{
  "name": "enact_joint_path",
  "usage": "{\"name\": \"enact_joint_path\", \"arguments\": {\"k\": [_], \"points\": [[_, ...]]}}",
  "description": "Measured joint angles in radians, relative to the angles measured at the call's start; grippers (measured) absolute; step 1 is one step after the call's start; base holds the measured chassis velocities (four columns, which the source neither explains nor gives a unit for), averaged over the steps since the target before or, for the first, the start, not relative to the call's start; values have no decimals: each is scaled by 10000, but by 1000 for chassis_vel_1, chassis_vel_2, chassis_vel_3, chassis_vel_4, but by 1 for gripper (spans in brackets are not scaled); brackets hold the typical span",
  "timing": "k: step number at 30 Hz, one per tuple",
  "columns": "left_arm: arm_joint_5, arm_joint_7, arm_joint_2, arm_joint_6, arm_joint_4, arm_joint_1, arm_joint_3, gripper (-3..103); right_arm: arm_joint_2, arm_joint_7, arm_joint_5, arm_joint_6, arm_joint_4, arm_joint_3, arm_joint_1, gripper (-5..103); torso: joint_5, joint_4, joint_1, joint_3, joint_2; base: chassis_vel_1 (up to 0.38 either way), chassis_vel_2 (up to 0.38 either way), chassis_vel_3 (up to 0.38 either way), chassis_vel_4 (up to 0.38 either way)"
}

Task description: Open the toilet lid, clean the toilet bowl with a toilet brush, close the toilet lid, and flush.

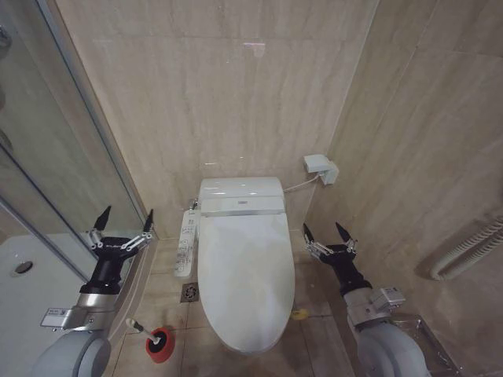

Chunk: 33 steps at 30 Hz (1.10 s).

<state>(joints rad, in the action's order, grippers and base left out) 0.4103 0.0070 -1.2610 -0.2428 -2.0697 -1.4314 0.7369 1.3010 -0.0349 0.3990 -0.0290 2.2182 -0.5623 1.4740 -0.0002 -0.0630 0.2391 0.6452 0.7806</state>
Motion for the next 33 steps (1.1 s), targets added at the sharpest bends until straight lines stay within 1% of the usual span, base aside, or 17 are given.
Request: {"name": "enact_joint_path", "arguments": {"k": [1, 2, 4, 5, 6, 7, 8, 10, 11, 13, 16, 17, 20, 22, 25, 28, 33], "points": [[206, -360, 19, 46, 431, 44, -2, 100, 0, -1, 0, 0, 0, 0, 1, 100, -4, 0, 0, 1, 0, 0, 0, 0, 0], [206, -360, 19, 46, 431, 44, -2, 100, 0, -1, 0, 0, 0, 0, 1, 100, -4, 0, 0, 1, 0, 0, 0, 0, 0], [342, -595, 35, 81, 697, 83, -9, 100, 0, 0, 0, 0, 0, 0, 0, 100, 2, 2, -1, 0, 0, 0, 0, 0, 0], [321, -871, 45, 327, 880, 45, 37, 100, 0, 0, 0, 0, 0, 0, -2, 100, 5, -6, 0, -1, 0, 0, 0, 0, 0], [321, -871, 45, 327, 880, 45, 37, 100, 0, 0, 0, 0, 0, 0, -2, 100, 5, -6, 0, -1, 0, 0, 0, 0, 0], [296, -1073, 45, 499, 1071, -13, 81, 100, 0, -4, 0, 1, 0, -1, 2, 100, 4, 0, -1, 1, 0, 0, 0, 0, 0], [246, -1191, 22, 533, 1167, -10, 77, 100, 0, 0, 0, 2, 0, 0, -8, 100, -6, 1, 2, 1, -1, 0, 0, 0, 0], [211, -1172, 12, 474, 1191, 3, 77, 100, 1, 0, 0, 2, 0, 0, 0, 100, 1, -4, 0, 0, 0, 0, 0, 0, 0], [142, -857, -11, 110, 1257, 28, 64, 100, 0, 0, 0, 2, 0, 0, -6, 100, 3, 5, -1, 0, 0, 0, 0, 0, 0], [-75, -327, -12, -520, 1343, 62, 72, 100, 0, 0, 0, 1, 0, 1, -1, 100, -1, -4, -1, 0, 0, 0, 0, 0, 0], [-231, -122, -18, -700, 1328, 16, 94, 100, 0, 0, 0, 1, 0, 1, 0, 100, 7, -3, -1, 0, -1, 0, 0, 0, 0], [-228, -65, -17, -730, 1267, -60, 91, 100, 0, 0, 0, 1, 0, 0, 0, 100, 0, -1, -1, 0, 0, 0, 0, 0, 0], [-194, -41, 10, -758, 1229, -147, 84, 100, 0, 0, 0, 2, 0, 0, 0, 100, 2, 2, -1, 0, 0, 0, 0, 0, 0], [-207, -66, 68, -920, 1288, -233, 130, 100, 1, 0, 0, 1, 0, 0, 0, 100, 1, 1, -1, 0, 0, 0, 0, 0, 0], [-181, -151, 109, -945, 1317, -312, 178, 100, 0, 0, 0, 1, -1, 0, 0, 100, 2, 2, -1, 0, -1, 0, 0, 0, 0], [-135, -234, 144, -860, 1336, -304, 177, 100, 0, 0, 0, 0, 0, 0, 0, 100, 2, 2, -1, 0, 0, 0, 0, 0, 0], [40, -376, 272, -532, 1573, -39, 58, 100, 0, 0, 0, 0, 0, 0, 0, 100, 1, -1, -1, 0, -1, 0, 0, 0, 0]]}}
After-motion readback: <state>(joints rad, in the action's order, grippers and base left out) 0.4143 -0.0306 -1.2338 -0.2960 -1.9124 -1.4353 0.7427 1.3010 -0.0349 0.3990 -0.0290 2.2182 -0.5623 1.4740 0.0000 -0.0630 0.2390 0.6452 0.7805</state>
